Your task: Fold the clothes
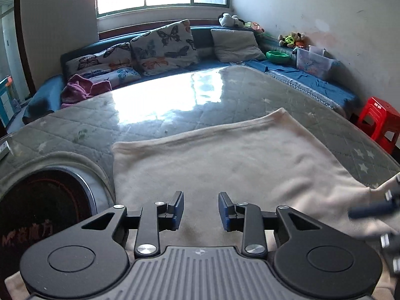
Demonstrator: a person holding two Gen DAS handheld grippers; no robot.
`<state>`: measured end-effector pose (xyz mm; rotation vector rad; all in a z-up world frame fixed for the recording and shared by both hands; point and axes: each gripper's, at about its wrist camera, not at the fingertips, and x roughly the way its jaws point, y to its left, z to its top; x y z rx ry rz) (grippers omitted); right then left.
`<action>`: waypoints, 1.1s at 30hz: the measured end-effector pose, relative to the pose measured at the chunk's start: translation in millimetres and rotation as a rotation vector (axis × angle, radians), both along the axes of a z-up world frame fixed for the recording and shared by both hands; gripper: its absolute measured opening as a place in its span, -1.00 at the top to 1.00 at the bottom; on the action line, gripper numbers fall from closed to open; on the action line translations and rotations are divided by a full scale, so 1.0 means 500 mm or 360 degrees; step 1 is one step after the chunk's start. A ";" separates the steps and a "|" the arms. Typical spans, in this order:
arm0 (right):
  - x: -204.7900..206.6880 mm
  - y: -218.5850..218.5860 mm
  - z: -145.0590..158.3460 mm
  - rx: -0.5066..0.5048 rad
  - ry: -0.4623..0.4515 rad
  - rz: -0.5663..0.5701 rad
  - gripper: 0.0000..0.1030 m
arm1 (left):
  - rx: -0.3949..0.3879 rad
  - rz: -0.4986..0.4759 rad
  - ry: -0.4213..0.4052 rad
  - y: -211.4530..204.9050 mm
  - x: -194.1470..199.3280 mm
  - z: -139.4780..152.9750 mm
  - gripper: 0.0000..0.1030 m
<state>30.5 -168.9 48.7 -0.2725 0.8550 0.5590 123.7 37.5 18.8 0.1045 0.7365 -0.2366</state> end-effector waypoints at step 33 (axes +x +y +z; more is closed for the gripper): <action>-0.180 0.011 0.011 -0.0024 -0.0184 0.0074 0.44 | -0.0008 0.0092 -0.0033 0.016 -0.016 -0.012 0.32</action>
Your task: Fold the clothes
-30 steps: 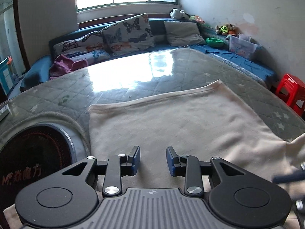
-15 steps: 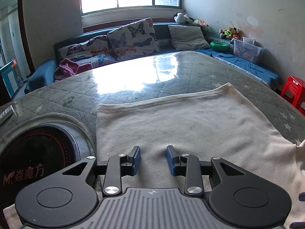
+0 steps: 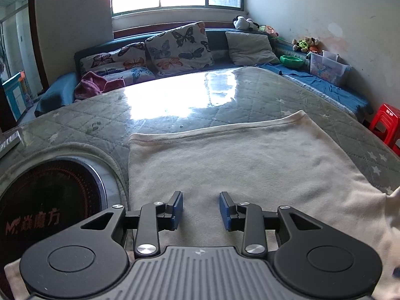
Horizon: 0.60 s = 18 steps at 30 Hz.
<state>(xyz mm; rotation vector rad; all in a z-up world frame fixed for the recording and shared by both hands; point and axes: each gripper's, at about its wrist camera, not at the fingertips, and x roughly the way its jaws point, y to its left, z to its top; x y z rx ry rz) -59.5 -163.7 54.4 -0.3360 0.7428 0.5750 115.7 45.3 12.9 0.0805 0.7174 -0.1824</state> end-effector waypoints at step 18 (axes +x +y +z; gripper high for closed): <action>-0.004 -0.210 -0.028 0.0158 0.0069 -0.0661 0.40 | -0.0051 -0.0497 0.0017 -0.115 -0.214 -0.003 0.30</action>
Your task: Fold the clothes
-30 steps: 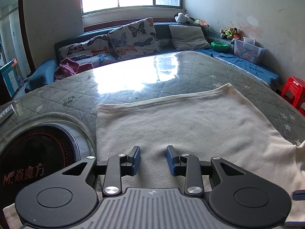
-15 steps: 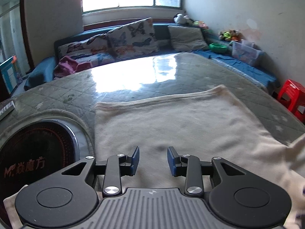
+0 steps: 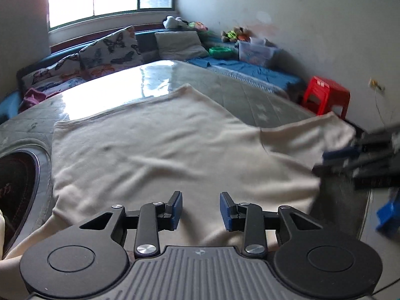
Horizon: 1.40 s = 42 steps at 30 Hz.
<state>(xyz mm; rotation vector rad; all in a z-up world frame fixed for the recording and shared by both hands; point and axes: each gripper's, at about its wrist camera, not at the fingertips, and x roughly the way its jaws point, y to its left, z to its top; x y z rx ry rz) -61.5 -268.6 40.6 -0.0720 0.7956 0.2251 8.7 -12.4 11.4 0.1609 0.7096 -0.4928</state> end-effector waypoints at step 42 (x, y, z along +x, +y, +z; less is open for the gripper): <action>0.023 -0.284 0.037 0.0040 -0.0234 -0.0807 0.85 | -0.0015 -0.0234 -0.0024 -0.118 -0.033 0.022 0.02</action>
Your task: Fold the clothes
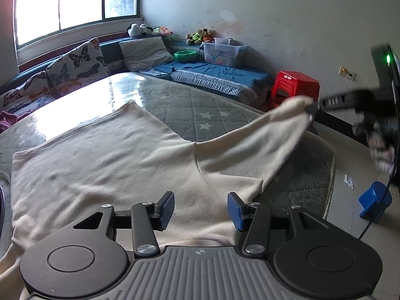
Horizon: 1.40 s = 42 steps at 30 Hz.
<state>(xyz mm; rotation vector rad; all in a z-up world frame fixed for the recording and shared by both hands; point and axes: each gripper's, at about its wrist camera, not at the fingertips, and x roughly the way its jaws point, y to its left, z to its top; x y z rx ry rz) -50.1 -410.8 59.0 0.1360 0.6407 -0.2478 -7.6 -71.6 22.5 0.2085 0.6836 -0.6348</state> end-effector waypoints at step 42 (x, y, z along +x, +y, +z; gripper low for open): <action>0.069 0.545 0.123 -0.0149 -0.0089 0.1214 0.86 | -0.0254 0.0596 -0.0007 0.280 -0.029 0.032 -0.48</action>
